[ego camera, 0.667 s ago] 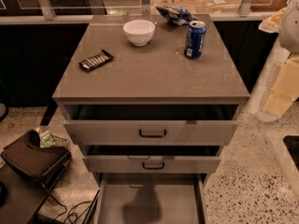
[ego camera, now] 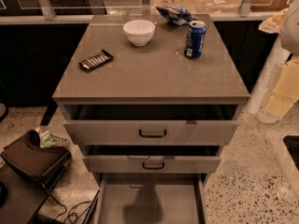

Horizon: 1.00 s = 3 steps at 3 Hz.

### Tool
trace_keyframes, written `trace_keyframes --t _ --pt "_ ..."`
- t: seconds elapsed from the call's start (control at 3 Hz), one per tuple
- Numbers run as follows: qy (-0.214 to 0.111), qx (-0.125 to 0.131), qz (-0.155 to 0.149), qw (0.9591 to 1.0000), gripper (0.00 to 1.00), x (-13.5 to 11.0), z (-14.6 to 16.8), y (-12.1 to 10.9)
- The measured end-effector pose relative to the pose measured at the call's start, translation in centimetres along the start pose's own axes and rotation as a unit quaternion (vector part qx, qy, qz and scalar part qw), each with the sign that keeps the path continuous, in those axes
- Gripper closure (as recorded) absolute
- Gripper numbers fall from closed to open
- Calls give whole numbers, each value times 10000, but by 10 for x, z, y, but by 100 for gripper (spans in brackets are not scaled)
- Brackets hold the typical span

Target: Close bottom drawer

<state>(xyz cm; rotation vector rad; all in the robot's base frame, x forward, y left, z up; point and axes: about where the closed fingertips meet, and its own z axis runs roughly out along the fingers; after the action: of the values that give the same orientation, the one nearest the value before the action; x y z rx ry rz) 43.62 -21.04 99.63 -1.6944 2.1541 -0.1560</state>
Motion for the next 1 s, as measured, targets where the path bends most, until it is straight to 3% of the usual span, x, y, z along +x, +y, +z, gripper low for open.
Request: trace_keyframes --t 0.33,0.67,1.0 --pt "-201 -56 -251 9995 0 14 10 12" --pt "-143 -122 -532 9984 0 49 38 39" --pt "153 -61 -755 9970 0 94 75 75"
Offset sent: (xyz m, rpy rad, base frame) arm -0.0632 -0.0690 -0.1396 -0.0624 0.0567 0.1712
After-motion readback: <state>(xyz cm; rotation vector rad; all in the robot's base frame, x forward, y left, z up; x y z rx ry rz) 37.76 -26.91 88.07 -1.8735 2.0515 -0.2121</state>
